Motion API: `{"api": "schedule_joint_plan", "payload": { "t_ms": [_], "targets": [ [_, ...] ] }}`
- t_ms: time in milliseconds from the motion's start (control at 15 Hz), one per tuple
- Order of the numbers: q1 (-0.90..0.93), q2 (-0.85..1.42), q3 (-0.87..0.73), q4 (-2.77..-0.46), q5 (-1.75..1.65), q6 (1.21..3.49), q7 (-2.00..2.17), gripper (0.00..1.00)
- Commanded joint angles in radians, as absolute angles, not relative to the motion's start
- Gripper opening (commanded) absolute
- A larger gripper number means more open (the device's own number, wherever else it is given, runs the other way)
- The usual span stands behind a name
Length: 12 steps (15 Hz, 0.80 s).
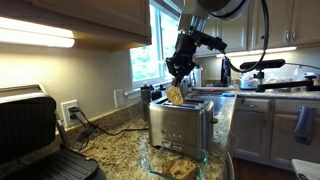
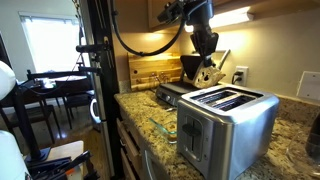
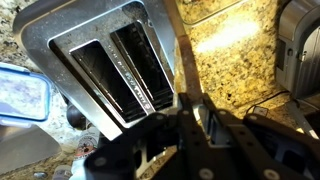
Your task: Put the slice of bread in the toaster then push down the lever
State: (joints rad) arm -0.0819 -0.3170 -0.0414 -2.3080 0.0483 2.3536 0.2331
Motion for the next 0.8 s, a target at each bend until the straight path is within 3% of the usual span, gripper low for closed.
{"api": "schedule_joint_plan", "payload": {
  "t_ms": [0,733],
  "targets": [
    [-0.078,-0.310,-0.063,-2.288,0.084,2.356,0.180,0.05],
    [-0.078,-0.344,-0.076,-2.303,0.056,2.347,0.053,0.05]
  ]
}}
